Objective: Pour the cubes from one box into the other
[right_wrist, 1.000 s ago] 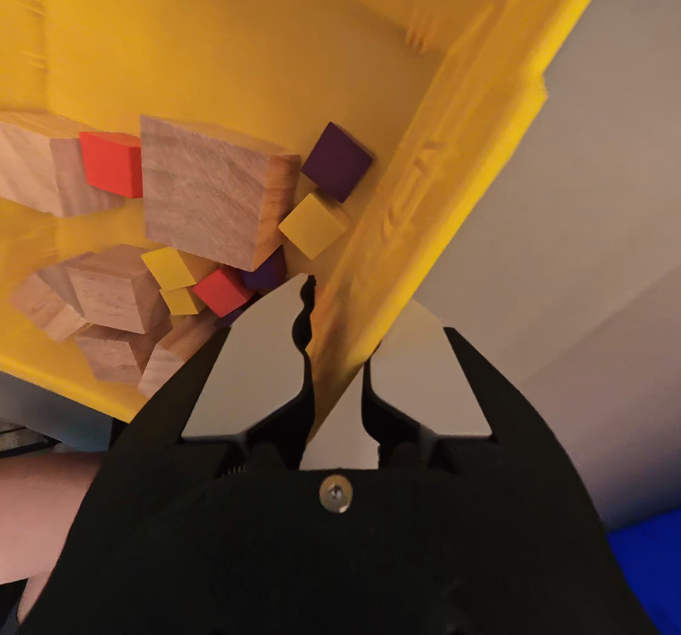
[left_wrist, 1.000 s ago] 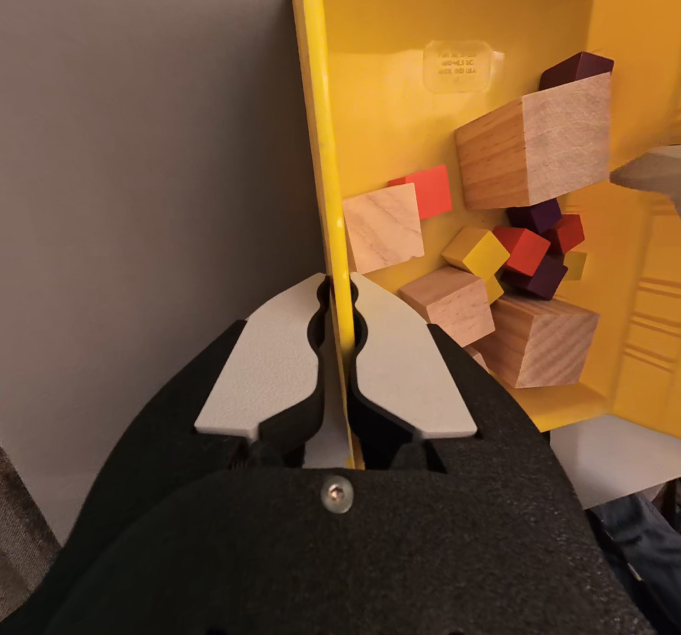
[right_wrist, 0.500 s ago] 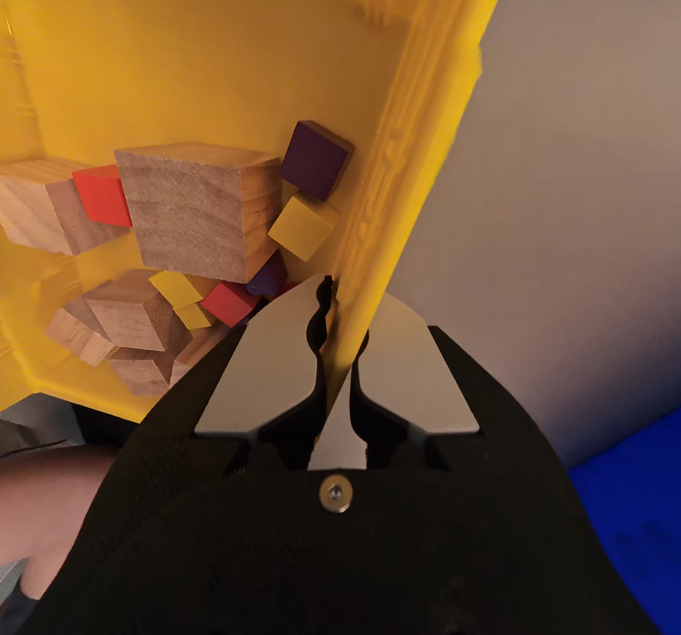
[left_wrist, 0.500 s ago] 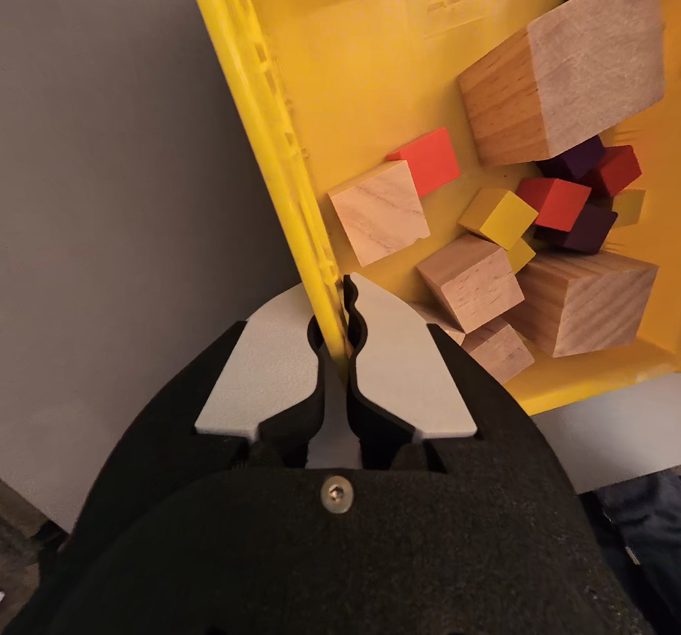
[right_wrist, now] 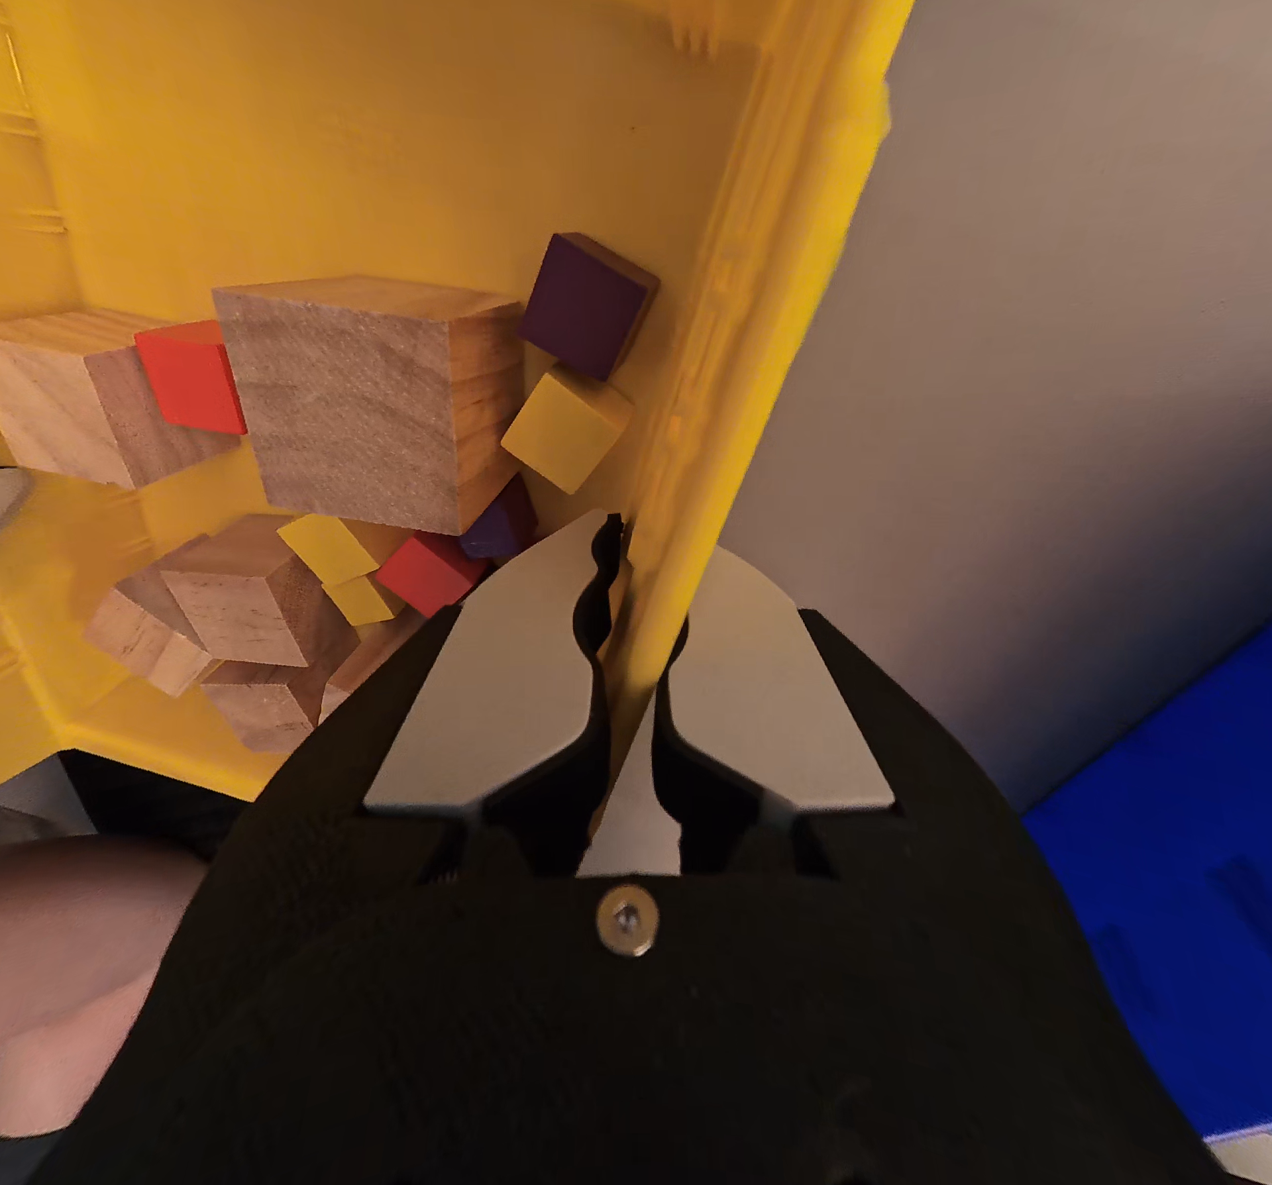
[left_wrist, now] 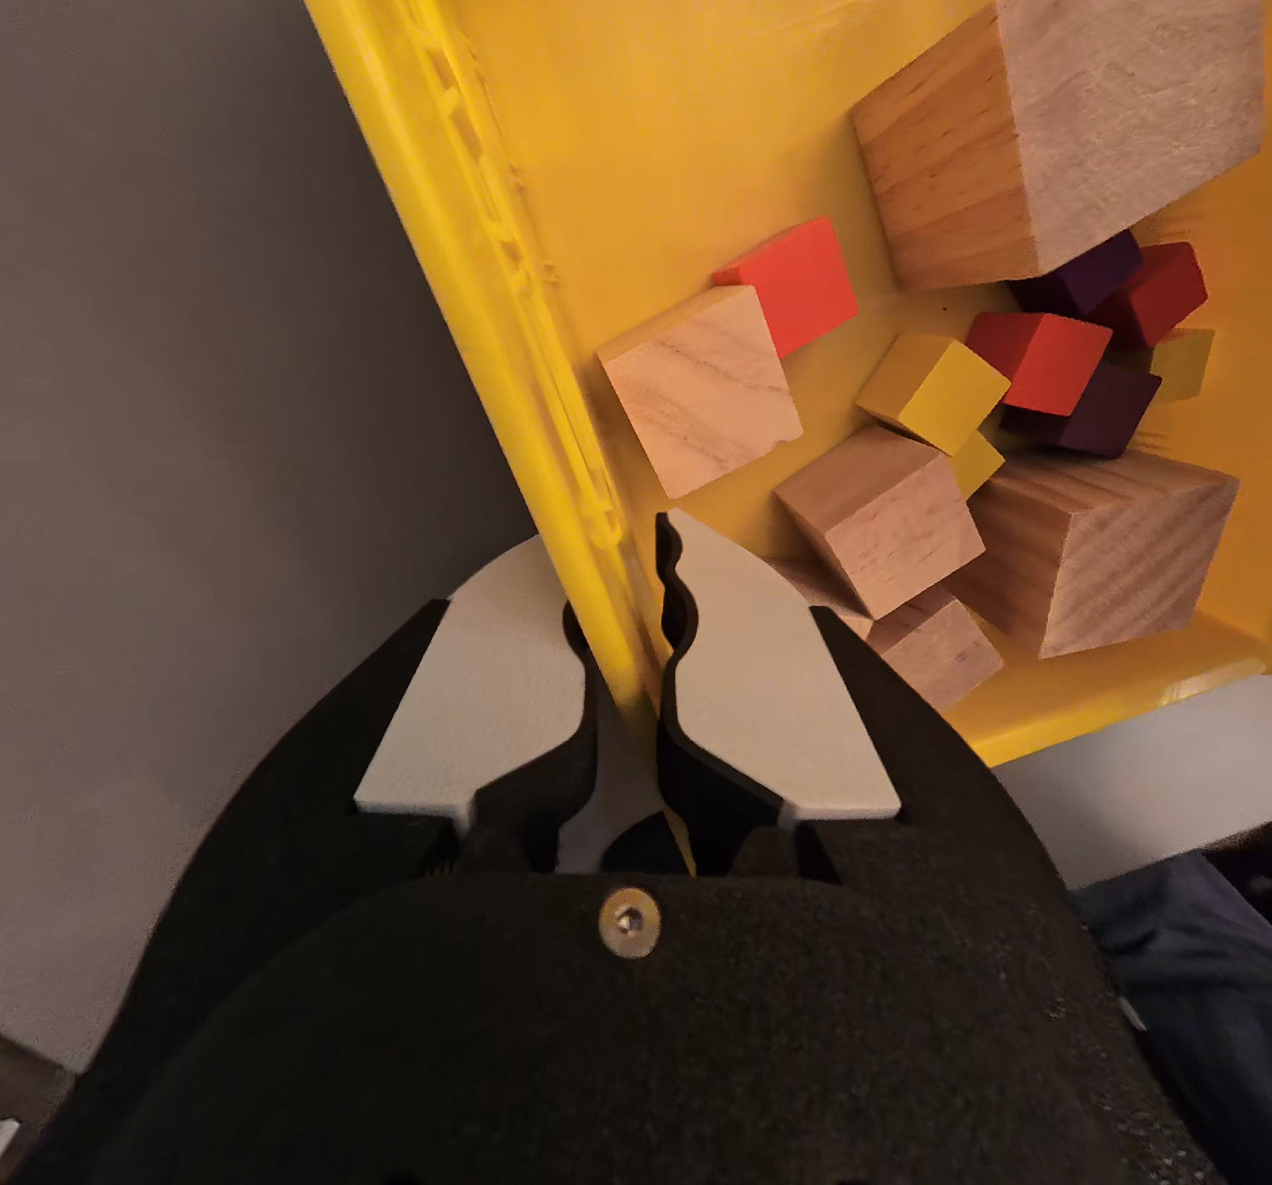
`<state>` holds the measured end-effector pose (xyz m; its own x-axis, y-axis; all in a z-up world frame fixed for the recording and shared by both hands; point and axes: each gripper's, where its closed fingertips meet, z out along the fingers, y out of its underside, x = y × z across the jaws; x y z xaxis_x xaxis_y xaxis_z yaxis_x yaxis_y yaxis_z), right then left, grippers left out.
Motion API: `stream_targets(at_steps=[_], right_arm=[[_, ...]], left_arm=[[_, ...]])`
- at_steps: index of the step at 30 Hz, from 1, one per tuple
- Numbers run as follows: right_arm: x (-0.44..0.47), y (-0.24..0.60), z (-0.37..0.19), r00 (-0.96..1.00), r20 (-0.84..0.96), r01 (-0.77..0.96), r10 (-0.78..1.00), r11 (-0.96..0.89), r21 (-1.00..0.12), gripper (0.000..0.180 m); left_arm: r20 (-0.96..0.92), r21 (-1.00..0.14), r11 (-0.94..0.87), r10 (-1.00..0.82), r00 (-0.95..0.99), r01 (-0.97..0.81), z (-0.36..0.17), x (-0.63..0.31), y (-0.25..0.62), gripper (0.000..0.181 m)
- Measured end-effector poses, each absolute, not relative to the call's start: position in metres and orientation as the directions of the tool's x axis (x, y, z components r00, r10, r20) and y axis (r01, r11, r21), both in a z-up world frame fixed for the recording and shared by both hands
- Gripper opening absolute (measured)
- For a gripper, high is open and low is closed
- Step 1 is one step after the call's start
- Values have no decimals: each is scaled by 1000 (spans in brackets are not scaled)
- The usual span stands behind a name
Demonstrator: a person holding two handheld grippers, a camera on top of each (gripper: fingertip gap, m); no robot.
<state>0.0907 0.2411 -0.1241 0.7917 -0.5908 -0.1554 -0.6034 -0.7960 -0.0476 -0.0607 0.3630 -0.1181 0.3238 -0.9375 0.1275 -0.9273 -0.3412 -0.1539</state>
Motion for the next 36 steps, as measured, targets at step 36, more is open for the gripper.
stream_targets(at_steps=[36], right_arm=[[182,113,4,643,-268,-756,-718,-650,-74,5]], left_arm=[[9,-67,-139,-990,139,-988,24,61,259,9]])
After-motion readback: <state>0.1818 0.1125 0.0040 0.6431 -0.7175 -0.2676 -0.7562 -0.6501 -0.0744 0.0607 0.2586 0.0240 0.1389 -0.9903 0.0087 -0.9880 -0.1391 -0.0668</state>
